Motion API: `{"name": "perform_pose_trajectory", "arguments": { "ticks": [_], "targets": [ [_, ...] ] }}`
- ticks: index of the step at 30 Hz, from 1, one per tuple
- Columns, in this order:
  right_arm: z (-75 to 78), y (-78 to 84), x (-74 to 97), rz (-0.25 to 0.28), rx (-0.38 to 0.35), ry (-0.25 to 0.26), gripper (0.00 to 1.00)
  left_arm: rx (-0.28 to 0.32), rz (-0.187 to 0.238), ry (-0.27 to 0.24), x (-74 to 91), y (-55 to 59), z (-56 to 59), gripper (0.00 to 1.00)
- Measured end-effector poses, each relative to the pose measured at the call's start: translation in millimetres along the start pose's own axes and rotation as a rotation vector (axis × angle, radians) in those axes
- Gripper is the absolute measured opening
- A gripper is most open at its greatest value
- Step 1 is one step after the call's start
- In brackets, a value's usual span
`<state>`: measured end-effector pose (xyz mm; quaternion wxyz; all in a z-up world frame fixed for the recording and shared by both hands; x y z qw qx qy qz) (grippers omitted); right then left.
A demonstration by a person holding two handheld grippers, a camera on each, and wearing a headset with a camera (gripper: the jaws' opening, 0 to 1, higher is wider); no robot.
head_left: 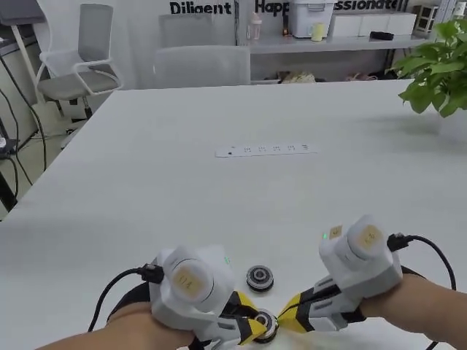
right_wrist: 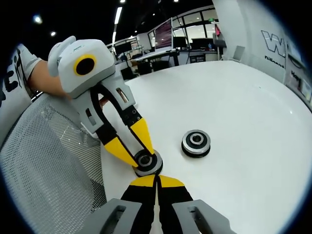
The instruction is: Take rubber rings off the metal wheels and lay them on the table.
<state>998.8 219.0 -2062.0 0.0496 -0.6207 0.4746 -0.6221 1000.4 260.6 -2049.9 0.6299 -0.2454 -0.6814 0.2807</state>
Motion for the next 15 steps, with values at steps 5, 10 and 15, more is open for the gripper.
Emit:
{"name": "perform_pose_trajectory", "arguments": {
  "ticks": [5, 10, 15],
  "targets": [
    [1.1, -6.6, 3.4, 0.055, -0.083, -0.020, 0.00, 0.001, 0.000, -0.007, -0.8, -0.4, 0.2, 0.07],
    [0.1, -5.8, 4.0, 0.073, -0.128, -0.039, 0.00, 0.000, -0.002, -0.010, -1.2, -0.7, 1.0, 0.07],
    [-2.2, -7.4, 3.9, 0.081, -0.144, -0.048, 0.00, -0.002, -0.009, -0.014, -1.5, -0.9, 1.0, 0.07]
  ]
}}
Point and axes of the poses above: the centre of the closed fingertips' face, and the gripper's own axes: x roughly backward along the fingers, z roughly to its right, y roughly out of its underside, the point moved 2 cm from there along x, roughly backward along the fingers, and after that the axes turned 5 degrees about -z, right-handed, at the moved point
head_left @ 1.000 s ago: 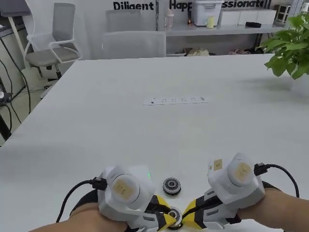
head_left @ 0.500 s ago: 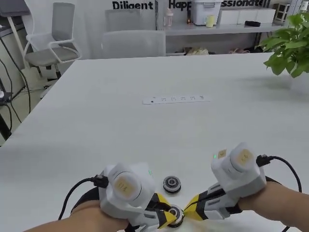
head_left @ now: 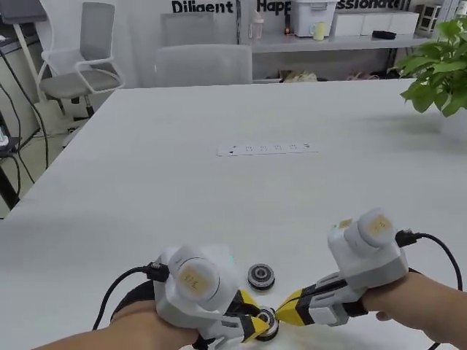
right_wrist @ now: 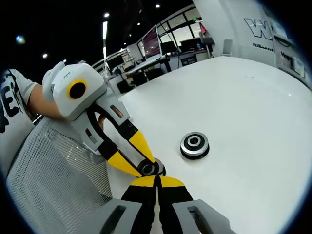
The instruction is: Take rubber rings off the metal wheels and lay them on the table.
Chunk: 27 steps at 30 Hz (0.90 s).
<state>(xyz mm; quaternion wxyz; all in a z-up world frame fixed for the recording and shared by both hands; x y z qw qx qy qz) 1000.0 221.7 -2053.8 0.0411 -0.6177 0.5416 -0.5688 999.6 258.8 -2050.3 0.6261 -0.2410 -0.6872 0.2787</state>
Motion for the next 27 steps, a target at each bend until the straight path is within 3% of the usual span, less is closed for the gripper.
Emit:
{"name": "perform_pose_trajectory", "arguments": {
  "ticks": [24, 25, 26, 27],
  "targets": [
    [-12.6, -4.4, -4.9, -0.001, 0.032, -0.033, 0.00, 0.008, -0.009, 0.000, -0.1, -0.1, 0.5, 0.07],
    [-13.3, -4.8, -5.1, 0.004, 0.029, -0.039, 0.00, 0.008, -0.008, 0.001, -0.1, -0.1, 0.7, 0.07],
    [-25.3, -4.4, -5.9, 0.005, 0.008, -0.111, 0.00, 0.009, -0.007, 0.000, -0.2, -0.3, 0.8, 0.07],
    [-15.0, -4.7, -3.9, 0.003, 0.054, -0.052, 0.00, 0.007, -0.008, 0.001, 0.1, -0.4, 0.8, 0.07]
  ]
}}
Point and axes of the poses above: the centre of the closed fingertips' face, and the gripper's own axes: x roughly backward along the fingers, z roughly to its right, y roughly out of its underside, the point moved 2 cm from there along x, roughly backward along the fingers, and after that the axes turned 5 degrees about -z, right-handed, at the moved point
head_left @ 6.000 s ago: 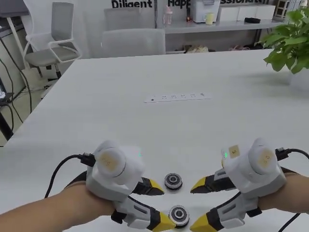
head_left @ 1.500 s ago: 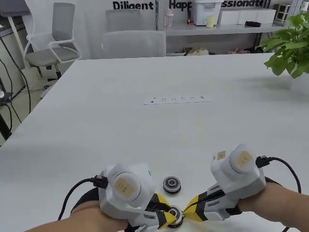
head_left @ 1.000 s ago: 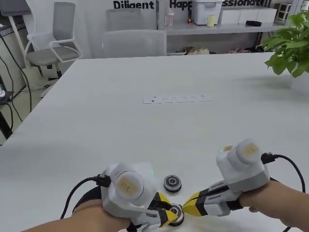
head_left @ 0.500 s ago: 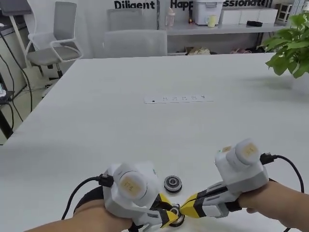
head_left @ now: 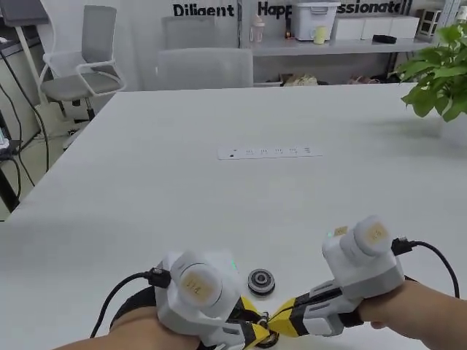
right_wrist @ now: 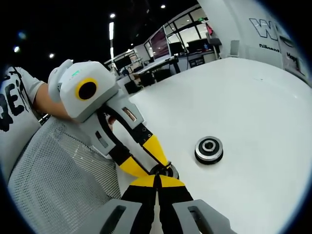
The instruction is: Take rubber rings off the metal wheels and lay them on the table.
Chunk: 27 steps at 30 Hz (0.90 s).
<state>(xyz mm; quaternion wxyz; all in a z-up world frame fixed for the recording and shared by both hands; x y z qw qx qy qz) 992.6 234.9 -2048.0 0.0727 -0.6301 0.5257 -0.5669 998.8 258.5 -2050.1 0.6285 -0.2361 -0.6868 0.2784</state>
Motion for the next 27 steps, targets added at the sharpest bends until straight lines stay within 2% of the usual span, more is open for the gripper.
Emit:
{"name": "perform_pose_trajectory", "arguments": {
  "ticks": [3, 9, 17, 22, 27],
  "targets": [
    [-5.1, 0.0, -0.9, 0.005, -0.019, -0.023, 0.00, 0.002, 0.005, 0.001, -0.3, -0.1, 0.4, 0.07],
    [-0.6, 6.0, 0.6, -0.002, -0.037, -0.017, 0.00, 0.003, 0.012, 0.002, -0.4, 0.1, 0.3, 0.07],
    [2.8, 6.2, 2.7, 0.010, -0.046, -0.012, 0.00, 0.006, 0.024, 0.008, -0.6, -0.4, 0.0, 0.07],
    [2.6, 5.6, 2.6, 0.011, -0.043, -0.012, 0.00, -0.011, 0.005, 0.005, -1.1, -2.2, -0.1, 0.08],
    [3.8, 4.6, 4.2, 0.020, -0.049, -0.011, 0.00, -0.026, -0.009, 0.016, 0.8, -2.1, 2.6, 0.15]
  ]
}}
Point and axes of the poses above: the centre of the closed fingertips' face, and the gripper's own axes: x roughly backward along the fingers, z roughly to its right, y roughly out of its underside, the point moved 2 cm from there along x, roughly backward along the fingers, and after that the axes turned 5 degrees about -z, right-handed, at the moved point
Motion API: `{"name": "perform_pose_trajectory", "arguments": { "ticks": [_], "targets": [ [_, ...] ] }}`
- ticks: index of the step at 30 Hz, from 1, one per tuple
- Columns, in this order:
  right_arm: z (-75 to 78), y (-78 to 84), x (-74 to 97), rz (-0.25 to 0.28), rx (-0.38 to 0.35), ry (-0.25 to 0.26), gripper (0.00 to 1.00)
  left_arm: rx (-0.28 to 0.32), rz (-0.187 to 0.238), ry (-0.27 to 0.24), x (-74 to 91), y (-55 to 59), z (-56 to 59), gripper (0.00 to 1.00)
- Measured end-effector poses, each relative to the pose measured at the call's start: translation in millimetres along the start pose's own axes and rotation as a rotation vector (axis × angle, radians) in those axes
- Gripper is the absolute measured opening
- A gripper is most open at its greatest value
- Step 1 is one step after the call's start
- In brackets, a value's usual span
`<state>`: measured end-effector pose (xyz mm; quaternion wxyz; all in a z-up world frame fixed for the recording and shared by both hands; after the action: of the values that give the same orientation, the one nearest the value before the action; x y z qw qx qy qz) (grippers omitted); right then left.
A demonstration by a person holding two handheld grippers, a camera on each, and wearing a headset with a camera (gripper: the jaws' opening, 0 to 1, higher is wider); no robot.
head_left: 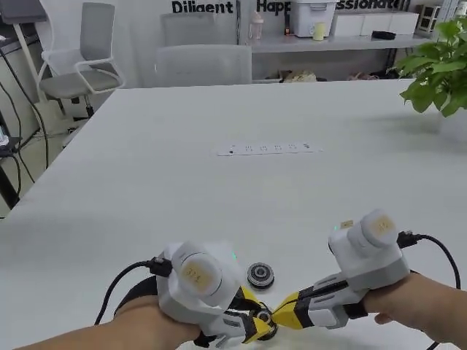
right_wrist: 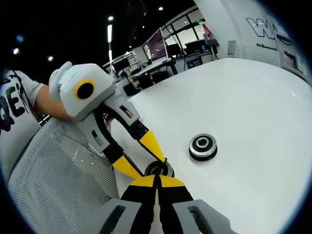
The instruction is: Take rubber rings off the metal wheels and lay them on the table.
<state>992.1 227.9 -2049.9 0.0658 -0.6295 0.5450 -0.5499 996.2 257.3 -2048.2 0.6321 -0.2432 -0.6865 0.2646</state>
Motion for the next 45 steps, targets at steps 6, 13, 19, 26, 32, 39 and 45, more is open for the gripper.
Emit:
{"name": "perform_pose_trajectory", "arguments": {
  "ticks": [6, 13, 19, 26, 32, 39, 45],
  "targets": [
    [0.0, -0.5, 1.0, 0.001, 0.001, 0.001, 0.00, -0.020, -0.002, 0.007, 6.5, -4.2, 1.8, 0.19],
    [-0.2, -2.0, 1.2, 0.007, -0.004, -0.003, 0.00, 0.035, 0.020, 0.011, 19.2, -7.3, 2.3, 0.25],
    [0.5, -2.4, 1.9, 0.009, -0.001, 0.001, 0.00, 0.048, 0.036, -0.004, 34.6, -6.7, -2.2, 0.29],
    [0.0, -3.7, 2.5, 0.016, -0.005, -0.002, 0.00, 0.089, 0.056, -0.001, 54.4, -2.5, -1.6, 0.38],
    [-2.1, -4.5, 1.1, 0.013, -0.002, -0.010, 0.00, 0.122, 0.091, -0.012, 71.4, -2.4, -0.2, 0.42],
    [-5.7, -7.1, -0.2, 0.015, 0.003, -0.018, 0.00, 0.161, 0.150, -0.033, 93.8, -7.1, 1.2, 0.51],
    [-10.4, -12.5, -2.7, 0.019, 0.014, -0.028, 0.00, 0.191, 0.172, -0.051, 107.8, -1.4, -0.3, 0.56]
  ]
}}
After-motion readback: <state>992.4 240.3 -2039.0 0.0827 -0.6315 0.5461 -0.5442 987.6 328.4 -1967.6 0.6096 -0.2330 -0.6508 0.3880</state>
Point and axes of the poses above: the centre of the closed fingertips' face, and the gripper's own axes: x roughly backward along the fingers, z roughly to its right, y roughly out of its underside, the point moved 2 cm from there along x, roughly backward along the fingers, and after that the axes turned 5 degrees about -z, right-handed, at the moved point
